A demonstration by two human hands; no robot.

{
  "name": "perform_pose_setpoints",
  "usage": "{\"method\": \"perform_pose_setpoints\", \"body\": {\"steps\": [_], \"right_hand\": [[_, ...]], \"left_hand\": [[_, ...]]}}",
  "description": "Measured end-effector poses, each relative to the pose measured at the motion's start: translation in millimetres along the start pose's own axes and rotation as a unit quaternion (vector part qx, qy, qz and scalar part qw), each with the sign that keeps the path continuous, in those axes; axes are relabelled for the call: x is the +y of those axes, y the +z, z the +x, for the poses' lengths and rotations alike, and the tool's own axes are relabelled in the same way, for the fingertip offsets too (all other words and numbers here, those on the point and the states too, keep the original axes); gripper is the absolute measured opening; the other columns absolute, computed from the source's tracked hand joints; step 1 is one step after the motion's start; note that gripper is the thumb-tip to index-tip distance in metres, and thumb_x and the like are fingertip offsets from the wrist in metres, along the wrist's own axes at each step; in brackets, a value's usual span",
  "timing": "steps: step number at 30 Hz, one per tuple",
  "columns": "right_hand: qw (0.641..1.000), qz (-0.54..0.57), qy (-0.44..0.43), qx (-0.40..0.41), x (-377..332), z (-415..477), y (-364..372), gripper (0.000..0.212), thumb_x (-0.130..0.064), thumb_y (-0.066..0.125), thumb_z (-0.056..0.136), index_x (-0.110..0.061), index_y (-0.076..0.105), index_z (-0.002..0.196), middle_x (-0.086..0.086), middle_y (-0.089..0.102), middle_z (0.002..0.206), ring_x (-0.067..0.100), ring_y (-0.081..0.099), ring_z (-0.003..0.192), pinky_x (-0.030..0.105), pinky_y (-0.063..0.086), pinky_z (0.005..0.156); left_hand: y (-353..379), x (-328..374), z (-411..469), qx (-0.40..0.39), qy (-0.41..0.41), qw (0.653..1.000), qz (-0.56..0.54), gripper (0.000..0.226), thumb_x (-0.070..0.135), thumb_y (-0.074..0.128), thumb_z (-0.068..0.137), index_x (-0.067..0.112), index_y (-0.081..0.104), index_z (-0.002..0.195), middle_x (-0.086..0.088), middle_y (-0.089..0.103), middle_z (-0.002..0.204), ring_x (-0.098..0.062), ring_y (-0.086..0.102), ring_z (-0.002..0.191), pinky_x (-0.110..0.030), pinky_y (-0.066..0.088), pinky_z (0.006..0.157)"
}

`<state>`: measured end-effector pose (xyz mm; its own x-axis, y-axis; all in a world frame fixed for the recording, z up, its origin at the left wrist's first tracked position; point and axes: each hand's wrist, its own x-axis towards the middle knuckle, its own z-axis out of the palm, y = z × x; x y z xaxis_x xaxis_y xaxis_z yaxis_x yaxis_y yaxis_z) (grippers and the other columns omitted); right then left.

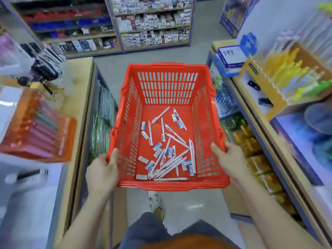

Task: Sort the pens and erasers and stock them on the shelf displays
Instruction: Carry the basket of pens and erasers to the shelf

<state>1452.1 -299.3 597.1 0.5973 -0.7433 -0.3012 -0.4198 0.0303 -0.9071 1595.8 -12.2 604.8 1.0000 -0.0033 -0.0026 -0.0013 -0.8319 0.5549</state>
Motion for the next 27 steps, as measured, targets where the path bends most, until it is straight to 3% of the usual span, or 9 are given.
{"method": "perform_pose_setpoints", "body": {"steps": [2, 4, 5, 12, 17, 21, 24, 27], "right_hand": [[1.000, 0.000, -0.002, 0.019, -30, 37, 29, 0.015, -0.030, 0.065, 0.088, -0.016, 0.072, 0.086, -0.004, 0.074, 0.073, 0.010, 0.071, 0.068, 0.032, 0.060, 0.066], [0.999, 0.013, 0.003, 0.038, -56, 73, 53, 0.021, -0.032, 0.062, 0.091, -0.016, 0.072, 0.085, -0.008, 0.070, 0.069, -0.002, 0.065, 0.055, 0.014, 0.051, 0.051], [0.998, 0.024, 0.011, 0.053, -69, 89, 63, 0.023, -0.033, 0.060, 0.092, -0.015, 0.071, 0.082, -0.007, 0.069, 0.068, -0.003, 0.062, 0.052, 0.011, 0.047, 0.047], [0.991, 0.009, 0.041, 0.125, -117, 233, 123, 0.030, -0.033, 0.061, 0.091, -0.009, 0.071, 0.075, 0.005, 0.071, 0.069, 0.018, 0.064, 0.063, 0.037, 0.053, 0.066], [0.990, -0.008, 0.069, 0.121, -142, 354, 151, 0.013, -0.018, 0.062, 0.087, -0.010, 0.071, 0.082, -0.003, 0.066, 0.064, 0.007, 0.063, 0.056, 0.025, 0.052, 0.058], [0.988, -0.011, 0.077, 0.135, -175, 437, 162, 0.013, -0.010, 0.062, 0.082, -0.010, 0.073, 0.090, 0.004, 0.068, 0.071, 0.019, 0.064, 0.063, 0.031, 0.050, 0.064], [0.984, -0.006, 0.076, 0.158, -196, 494, 169, 0.017, -0.015, 0.060, 0.075, -0.010, 0.072, 0.085, 0.007, 0.072, 0.072, 0.026, 0.069, 0.067, 0.044, 0.057, 0.068], [0.978, -0.011, 0.077, 0.192, -210, 552, 178, 0.009, -0.006, 0.062, 0.080, -0.005, 0.070, 0.084, 0.012, 0.072, 0.073, 0.026, 0.067, 0.068, 0.046, 0.055, 0.069]], "left_hand": [[1, 17, 62, -0.004, 0.021, 1.000, 0.002, 0.052, 0.050, 0.040, 0.094, 0.007, 0.062, 0.075, -0.024, 0.067, 0.079, -0.042, 0.062, 0.079, -0.042, 0.049, 0.068], [1, 37, 121, -0.006, 0.034, 0.999, 0.006, 0.056, 0.050, 0.036, 0.096, 0.007, 0.058, 0.069, -0.024, 0.066, 0.076, -0.042, 0.061, 0.077, -0.041, 0.047, 0.065], [1, 48, 148, -0.008, 0.039, 0.999, 0.012, 0.057, 0.050, 0.034, 0.097, 0.007, 0.055, 0.065, -0.025, 0.065, 0.075, -0.043, 0.060, 0.076, -0.041, 0.045, 0.064], [41, 130, 322, -0.043, 0.039, 0.998, 0.032, 0.061, 0.047, 0.032, 0.097, 0.002, 0.057, 0.065, -0.030, 0.064, 0.081, -0.046, 0.059, 0.082, -0.046, 0.049, 0.075], [97, 195, 437, -0.081, 0.052, 0.993, 0.067, 0.063, 0.050, 0.032, 0.097, -0.001, 0.067, 0.081, -0.030, 0.066, 0.093, -0.045, 0.060, 0.094, -0.046, 0.048, 0.081], [143, 246, 535, -0.164, 0.053, 0.985, 0.010, 0.065, 0.059, 0.036, 0.091, 0.005, 0.067, 0.074, -0.020, 0.070, 0.079, -0.034, 0.067, 0.081, -0.046, 0.052, 0.074], [165, 297, 589, -0.221, 0.076, 0.972, -0.011, 0.043, 0.037, 0.048, 0.096, 0.003, 0.067, 0.076, -0.014, 0.070, 0.074, -0.028, 0.066, 0.074, -0.038, 0.047, 0.065], [196, 341, 648, -0.265, 0.086, 0.960, -0.003, 0.022, 0.019, 0.052, 0.095, 0.007, 0.067, 0.085, -0.012, 0.068, 0.081, -0.027, 0.064, 0.080, -0.033, 0.041, 0.065]]}}
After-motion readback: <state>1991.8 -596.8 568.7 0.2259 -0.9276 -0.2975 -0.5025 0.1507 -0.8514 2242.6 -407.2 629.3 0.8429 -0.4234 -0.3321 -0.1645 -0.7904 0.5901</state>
